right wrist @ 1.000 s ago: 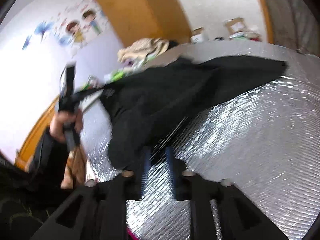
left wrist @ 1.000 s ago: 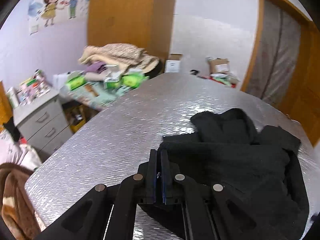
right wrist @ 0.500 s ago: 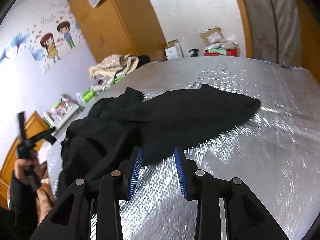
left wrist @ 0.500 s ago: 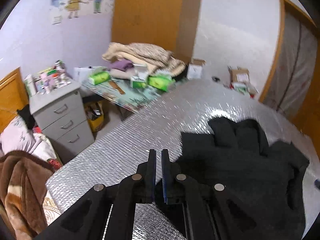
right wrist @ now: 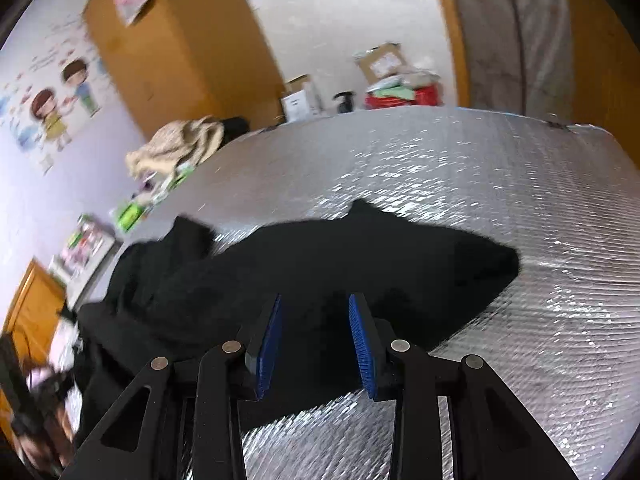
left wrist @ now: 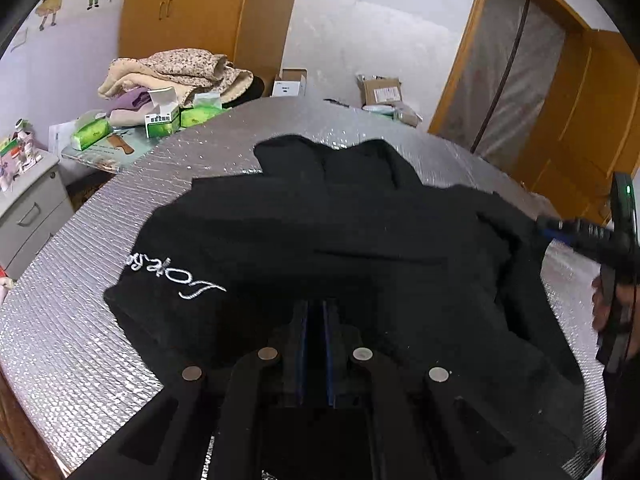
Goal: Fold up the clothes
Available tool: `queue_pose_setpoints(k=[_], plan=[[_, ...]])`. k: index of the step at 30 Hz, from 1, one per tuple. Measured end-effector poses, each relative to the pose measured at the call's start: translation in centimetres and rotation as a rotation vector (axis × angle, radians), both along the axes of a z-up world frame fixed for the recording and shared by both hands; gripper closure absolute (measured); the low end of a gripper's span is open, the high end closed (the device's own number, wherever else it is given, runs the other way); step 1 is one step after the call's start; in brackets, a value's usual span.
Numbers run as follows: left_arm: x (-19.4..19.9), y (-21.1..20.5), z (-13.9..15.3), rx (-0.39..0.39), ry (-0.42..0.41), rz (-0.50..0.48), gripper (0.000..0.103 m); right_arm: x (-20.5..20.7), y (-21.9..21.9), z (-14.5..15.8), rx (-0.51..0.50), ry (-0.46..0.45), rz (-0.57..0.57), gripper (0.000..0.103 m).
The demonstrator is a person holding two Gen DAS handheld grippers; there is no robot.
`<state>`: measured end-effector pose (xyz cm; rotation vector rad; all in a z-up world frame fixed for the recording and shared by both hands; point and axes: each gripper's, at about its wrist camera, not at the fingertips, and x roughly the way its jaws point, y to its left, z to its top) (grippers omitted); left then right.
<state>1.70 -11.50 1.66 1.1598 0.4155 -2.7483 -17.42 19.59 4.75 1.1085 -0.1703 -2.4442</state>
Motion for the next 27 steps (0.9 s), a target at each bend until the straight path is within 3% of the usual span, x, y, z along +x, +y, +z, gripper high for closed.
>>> queue_pose_setpoints(k=[8, 16, 19, 24, 27], plan=[[0.8, 0.2, -0.1, -0.004, -0.005, 0.003, 0.097, 0.3, -1.3, -3.4, 0.22, -0.046, 0.035, 0.067], [0.8, 0.2, -0.3, -0.009, -0.006, -0.003, 0.097, 4.9, 2.9, -3.0, 0.268, -0.09, -0.034, 0.066], [1.1, 0.1, -0.1, -0.005, -0.001, -0.002, 0.097, 5.6, 5.4, -3.5, 0.239, -0.117, -0.093, 0.065], [1.9, -0.3, 0.3, -0.014, 0.018, 0.028, 0.097, 4.7, 7.7, -2.9, 0.031, -0.135, -0.171, 0.065], [2.0, -0.5, 0.2, -0.013, 0.016, 0.041, 0.097, 2.8, 7.4, -3.2, -0.017, -0.149, -0.218, 0.064]])
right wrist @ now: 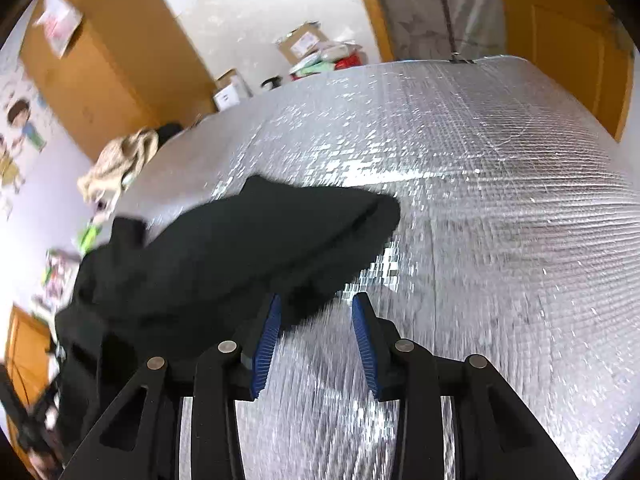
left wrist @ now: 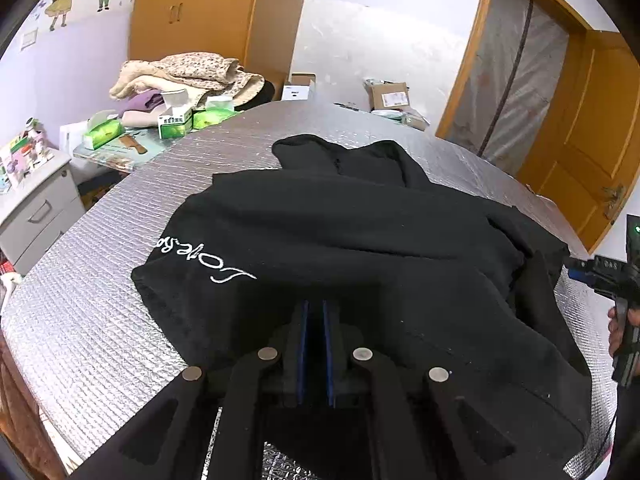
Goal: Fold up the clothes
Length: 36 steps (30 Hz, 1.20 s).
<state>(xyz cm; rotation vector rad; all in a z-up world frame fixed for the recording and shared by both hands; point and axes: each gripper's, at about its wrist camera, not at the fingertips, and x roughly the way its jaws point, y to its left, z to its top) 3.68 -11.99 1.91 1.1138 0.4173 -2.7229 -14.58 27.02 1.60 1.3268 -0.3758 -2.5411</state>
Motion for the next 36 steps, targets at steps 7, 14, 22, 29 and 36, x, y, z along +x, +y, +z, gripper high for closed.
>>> queue_pose_setpoints(k=[7, 14, 22, 29, 36], plan=[[-0.5, 0.4, -1.3, -0.012, -0.038, 0.002, 0.097, -2.7, 0.2, -1.1, -0.038, -0.011, -0.045, 0.097], [-0.9, 0.3, -1.6, -0.032, -0.037, -0.009, 0.097, 1.9, 3.1, 0.4, -0.037, 0.047, -0.075, 0.098], [-1.2, 0.1, -1.4, -0.019, -0.04, -0.038, 0.097, 10.6, 8.2, 0.2, 0.0, -0.014, -0.182, 0.097], [0.2, -1.2, 0.3, -0.027, 0.008, 0.01, 0.097, 14.0, 6.9, 4.2, 0.119, 0.123, -0.134, 0.078], [0.3, -2.5, 1.2, -0.019, 0.038, 0.059, 0.097, 9.0, -4.2, 8.7, 0.083, 0.286, 0.294, 0.06]])
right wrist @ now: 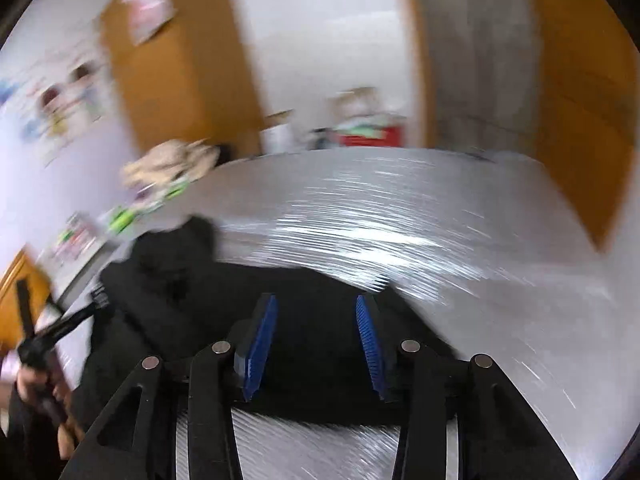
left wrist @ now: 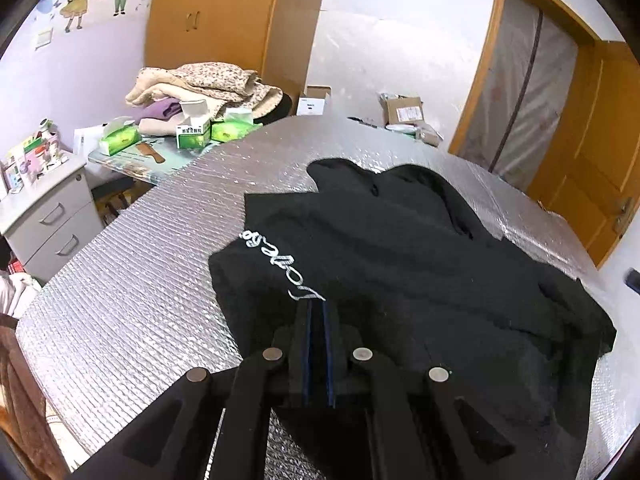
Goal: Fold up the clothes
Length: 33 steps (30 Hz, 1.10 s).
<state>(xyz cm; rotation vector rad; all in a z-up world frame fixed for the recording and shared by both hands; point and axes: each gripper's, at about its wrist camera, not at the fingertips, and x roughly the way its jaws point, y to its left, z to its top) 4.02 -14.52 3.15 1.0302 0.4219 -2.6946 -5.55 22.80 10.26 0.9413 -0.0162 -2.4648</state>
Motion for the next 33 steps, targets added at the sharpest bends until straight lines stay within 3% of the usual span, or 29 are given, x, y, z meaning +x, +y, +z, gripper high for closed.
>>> queue_pose_setpoints(k=[4, 9, 17, 18, 19, 24, 30, 33], plan=[[-0.3, -0.7, -0.3, 0.005, -0.01, 0.021, 0.097, -5.4, -7.8, -1.5, 0.043, -0.05, 0.2, 0.06], [-0.9, -1.2, -1.1, 0.017, -0.036, 0.022, 0.097, -10.5, -14.9, -3.7, 0.086, -0.121, 0.343, 0.06], [-2.1, -1.0, -2.4, 0.009, -0.07, -0.004, 0.097, -14.8, -20.7, -7.9, 0.169, -0.215, 0.405, 0.06], [-2.1, -1.0, -2.5, 0.001, -0.068, -0.007, 0.097, -15.0, -20.9, -8.3, 0.181, -0.219, 0.398, 0.072], [-2.2, -0.9, -2.6, -0.008, -0.066, -0.01, 0.097, -15.2, -21.1, -8.5, 0.193, -0.219, 0.389, 0.101], [-2.4, -0.7, -2.8, -0.039, -0.063, -0.022, 0.097, -16.7, -18.1, -7.9, 0.16, -0.179, 0.243, 0.099], [-2.4, -0.7, -2.8, -0.033, -0.061, -0.037, 0.097, -18.8, -8.3, -6.1, 0.11, -0.147, -0.066, 0.1], [-2.8, -0.5, -2.8, 0.008, -0.051, -0.102, 0.098, -18.5, -3.3, -6.0, 0.081, -0.168, -0.2, 0.099]])
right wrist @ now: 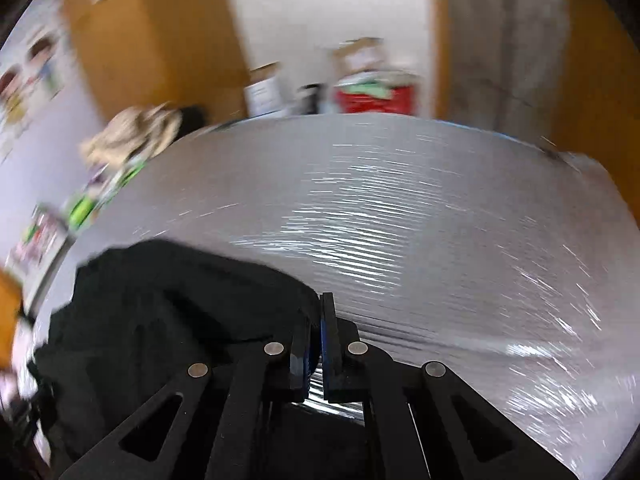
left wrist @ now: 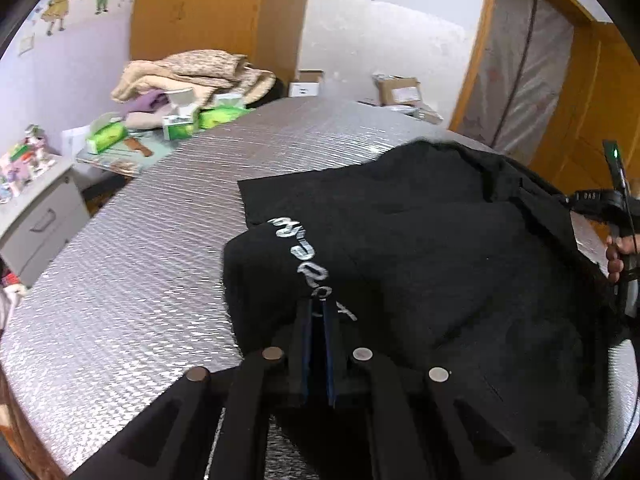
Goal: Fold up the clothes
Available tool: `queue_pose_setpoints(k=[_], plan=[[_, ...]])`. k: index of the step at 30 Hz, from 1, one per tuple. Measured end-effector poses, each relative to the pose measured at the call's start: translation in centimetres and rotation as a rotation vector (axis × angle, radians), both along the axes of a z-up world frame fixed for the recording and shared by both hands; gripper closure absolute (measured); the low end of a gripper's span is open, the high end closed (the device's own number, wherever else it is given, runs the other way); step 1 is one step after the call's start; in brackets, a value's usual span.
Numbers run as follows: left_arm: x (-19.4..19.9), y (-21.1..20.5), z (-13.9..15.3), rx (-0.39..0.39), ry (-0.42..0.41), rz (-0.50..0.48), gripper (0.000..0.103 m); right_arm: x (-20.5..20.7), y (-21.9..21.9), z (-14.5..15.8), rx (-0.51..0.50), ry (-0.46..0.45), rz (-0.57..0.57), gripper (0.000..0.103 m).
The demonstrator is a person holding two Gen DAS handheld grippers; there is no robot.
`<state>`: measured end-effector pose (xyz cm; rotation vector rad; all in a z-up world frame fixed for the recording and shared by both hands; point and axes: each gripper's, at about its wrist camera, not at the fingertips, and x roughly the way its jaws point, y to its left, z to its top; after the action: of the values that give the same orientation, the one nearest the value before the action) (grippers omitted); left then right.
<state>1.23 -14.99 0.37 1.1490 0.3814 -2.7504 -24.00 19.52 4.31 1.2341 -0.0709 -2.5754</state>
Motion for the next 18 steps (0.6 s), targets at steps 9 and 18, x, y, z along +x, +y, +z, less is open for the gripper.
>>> queue_pose_setpoints(k=[9, 18], plan=[[0.0, 1.2, 0.5, -0.005, 0.003, -0.018, 0.098, 5.4, 2.8, 0.2, 0.056, -0.011, 0.045, 0.091], [1.7, -2.6, 1.6, 0.059, 0.05, 0.127, 0.097, 8.3, -2.2, 3.8, -0.009, 0.111, 0.296, 0.075]])
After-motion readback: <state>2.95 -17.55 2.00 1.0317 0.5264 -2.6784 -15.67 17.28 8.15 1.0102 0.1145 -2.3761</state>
